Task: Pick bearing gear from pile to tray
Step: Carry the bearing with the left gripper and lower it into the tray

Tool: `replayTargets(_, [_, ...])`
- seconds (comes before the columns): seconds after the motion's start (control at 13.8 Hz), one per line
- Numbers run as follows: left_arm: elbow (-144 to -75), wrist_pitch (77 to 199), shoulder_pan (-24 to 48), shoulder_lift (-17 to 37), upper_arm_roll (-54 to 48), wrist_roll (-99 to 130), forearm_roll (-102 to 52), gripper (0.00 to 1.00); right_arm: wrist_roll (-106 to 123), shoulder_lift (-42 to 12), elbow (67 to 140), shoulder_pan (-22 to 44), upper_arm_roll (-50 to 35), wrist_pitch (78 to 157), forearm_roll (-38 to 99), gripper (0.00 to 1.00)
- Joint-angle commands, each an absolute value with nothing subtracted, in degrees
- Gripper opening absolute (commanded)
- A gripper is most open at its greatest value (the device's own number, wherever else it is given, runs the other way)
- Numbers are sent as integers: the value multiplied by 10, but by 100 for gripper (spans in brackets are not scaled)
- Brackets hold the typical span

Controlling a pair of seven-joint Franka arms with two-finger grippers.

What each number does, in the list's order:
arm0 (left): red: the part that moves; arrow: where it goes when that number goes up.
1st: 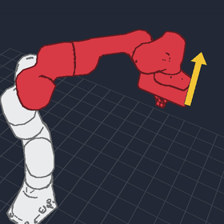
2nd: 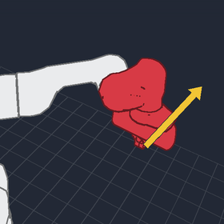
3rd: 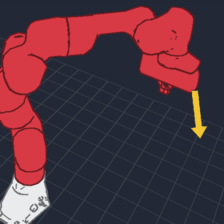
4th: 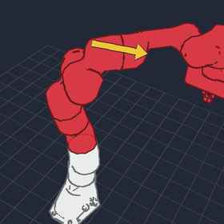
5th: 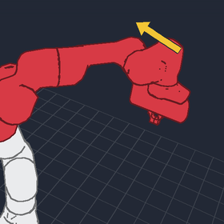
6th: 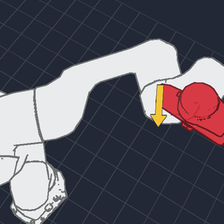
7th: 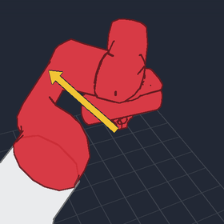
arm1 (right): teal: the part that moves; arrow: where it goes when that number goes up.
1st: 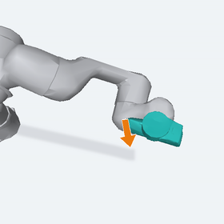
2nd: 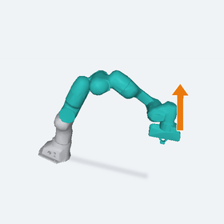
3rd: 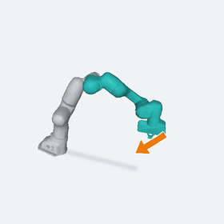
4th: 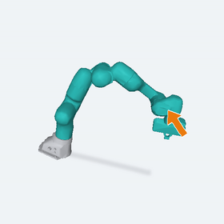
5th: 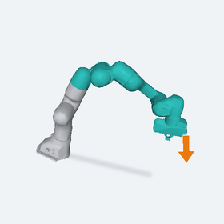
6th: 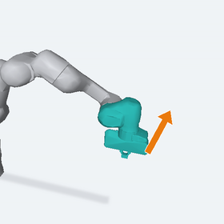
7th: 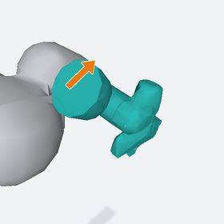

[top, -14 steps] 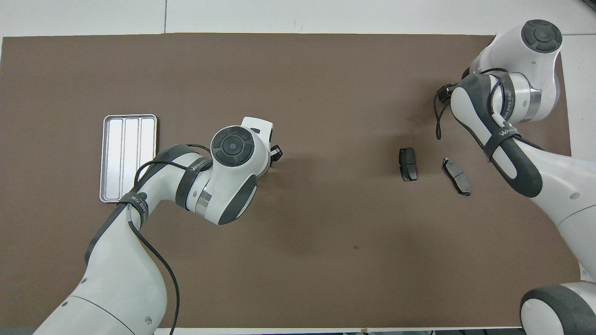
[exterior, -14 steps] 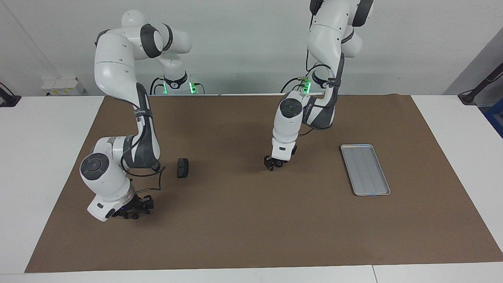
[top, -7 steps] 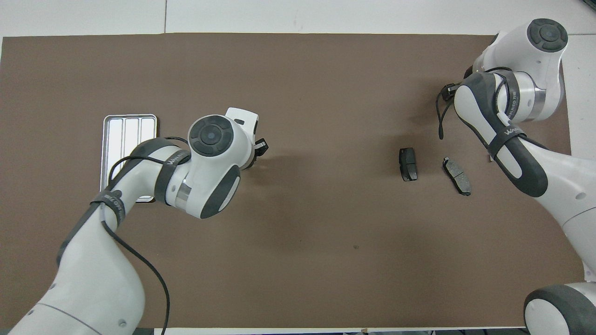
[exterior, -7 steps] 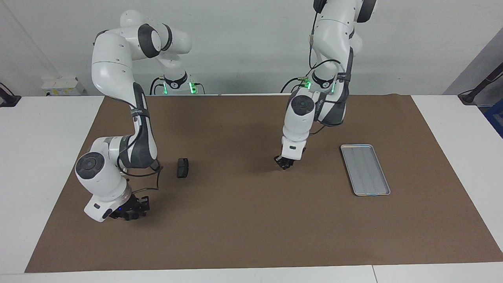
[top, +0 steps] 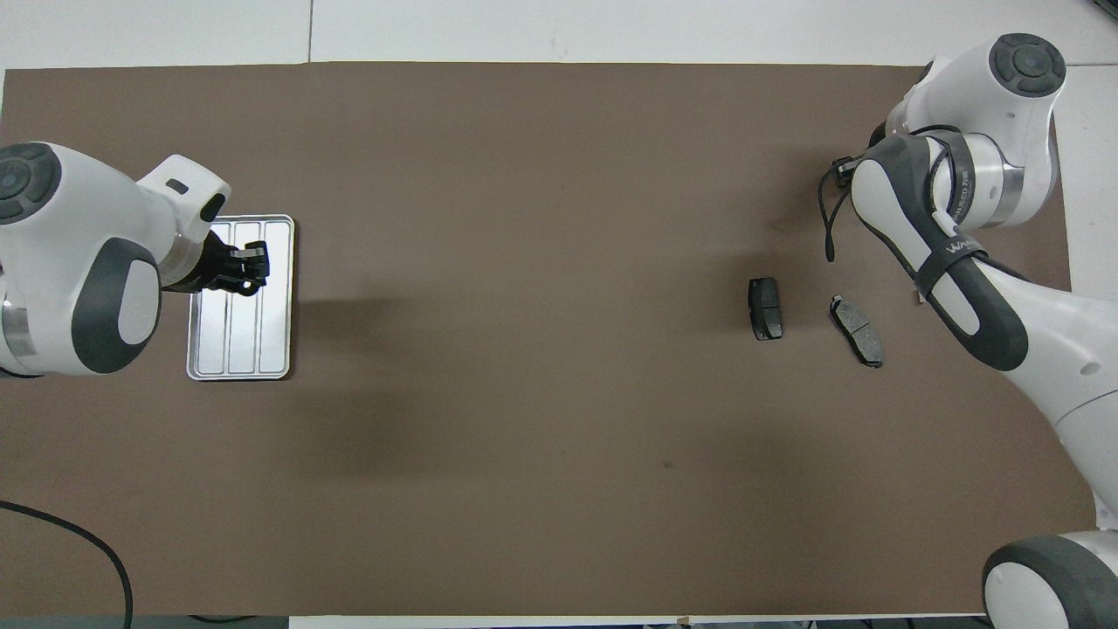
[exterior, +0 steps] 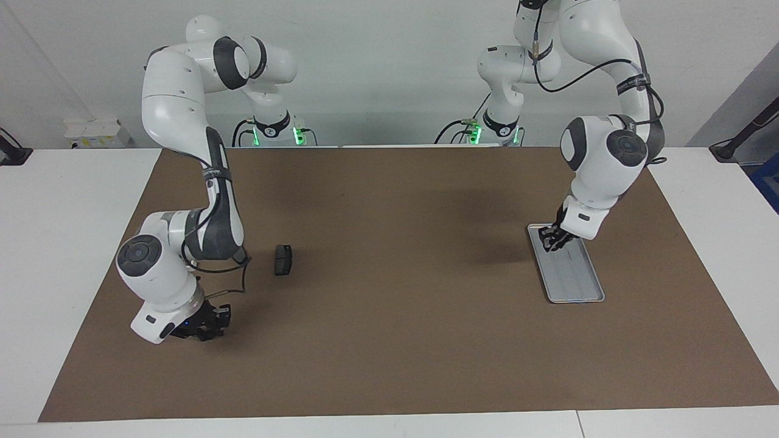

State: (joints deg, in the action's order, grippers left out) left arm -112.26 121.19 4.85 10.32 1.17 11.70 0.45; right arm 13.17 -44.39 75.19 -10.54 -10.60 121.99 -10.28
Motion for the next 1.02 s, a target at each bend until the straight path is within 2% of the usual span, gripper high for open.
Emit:
replayTargets(0.0, [-1178, 1251, 10, 81, 3, 34, 5, 2, 155, -457, 744, -120, -116, 1230, -114, 32])
replayTargets(0.15, [-1221, 1296, -9, 72, 3, -3, 5, 2, 155, -457, 744, -120, -116, 1230, -114, 26])
replayTargets(0.29, [-1232, 1312, -4, 74, 3, -13, 5, 3, 162, -458, 744, -120, -116, 1230, -114, 16])
replayTargets(0.58, [-1254, 1339, -1, 76, 3, -25, 5, 3, 159, -456, 744, -120, -116, 1221, -110, 5])
replayTargets(0.8, [-1266, 1351, -3, 76, 3, -40, 5, 5, 158, -453, 744, -120, -116, 1214, -109, 4])
replayTargets(0.95, [-1275, 1360, -2, 76, 3, -39, 5, 5, 156, -446, 724, -115, -118, 1162, -106, 3])
